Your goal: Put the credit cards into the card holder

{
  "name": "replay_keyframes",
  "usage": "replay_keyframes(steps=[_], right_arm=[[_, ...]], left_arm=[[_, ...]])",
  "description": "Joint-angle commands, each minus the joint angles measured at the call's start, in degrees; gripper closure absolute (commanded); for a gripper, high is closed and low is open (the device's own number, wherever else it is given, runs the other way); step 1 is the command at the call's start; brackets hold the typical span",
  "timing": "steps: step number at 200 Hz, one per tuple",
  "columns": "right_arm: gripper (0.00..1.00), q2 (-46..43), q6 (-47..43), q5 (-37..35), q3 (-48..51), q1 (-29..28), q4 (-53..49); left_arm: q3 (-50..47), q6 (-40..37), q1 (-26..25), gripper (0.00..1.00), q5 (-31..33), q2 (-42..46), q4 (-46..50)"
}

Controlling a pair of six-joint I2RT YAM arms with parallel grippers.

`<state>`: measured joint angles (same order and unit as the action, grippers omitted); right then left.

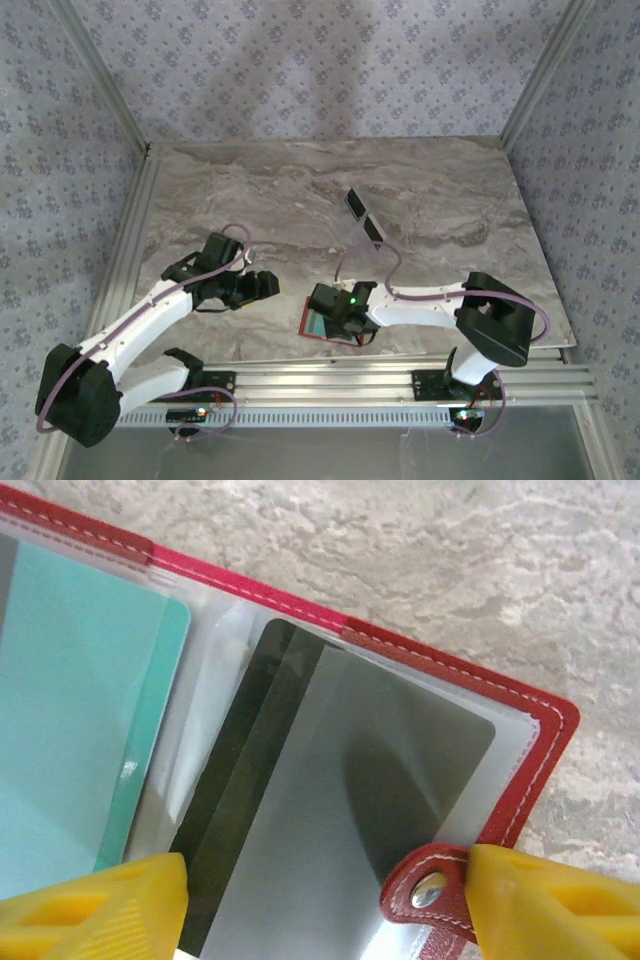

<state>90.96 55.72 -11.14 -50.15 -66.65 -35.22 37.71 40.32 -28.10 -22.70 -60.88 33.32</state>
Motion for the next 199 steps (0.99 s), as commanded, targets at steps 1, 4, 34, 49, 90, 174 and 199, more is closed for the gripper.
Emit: replay_keyframes(steps=[1, 4, 34, 49, 90, 174, 199], right_arm=[[0.33, 0.1, -0.5, -0.2, -0.2, -0.7, -1.1], [0.33, -0.1, -0.6, -0.3, -0.1, -0.7, -1.1], [0.38, -1.3, -1.9, -0.6, -0.2, -0.8, -1.3], [0.37, -1.9, -2.2, -0.4, -0.3, -0.9, -1.5], [0.23, -4.9, -2.5, -0.2, -0.8, -0.6, -3.3], [0.07, -2.0, -2.0, 0.4, 0.8, 1.5, -0.1], [0.10, -0.8, -2.0, 1.8, 1.2, 1.9, 0.5]], left_arm=[[0.4, -1.0, 0.3, 0.30, -0.3, -0.3, 0.9], [0.5, -1.0, 0.3, 0.30, -0.3, -0.3, 0.8], [0.4, -0.8, 0.3, 0.30, -2.1, -0.6, 0.0], [0.5, -0.9, -0.1, 0.30, -3.5, -1.1, -0.7], [1.1, -0.9, -1.6, 0.31, -3.2, -2.7, -0.8], [0.8, -0.6, -2.5, 0.31, -2.9, -4.4, -1.7], [0.6, -0.6, -2.7, 0.31, -2.8, -4.7, -1.7]])
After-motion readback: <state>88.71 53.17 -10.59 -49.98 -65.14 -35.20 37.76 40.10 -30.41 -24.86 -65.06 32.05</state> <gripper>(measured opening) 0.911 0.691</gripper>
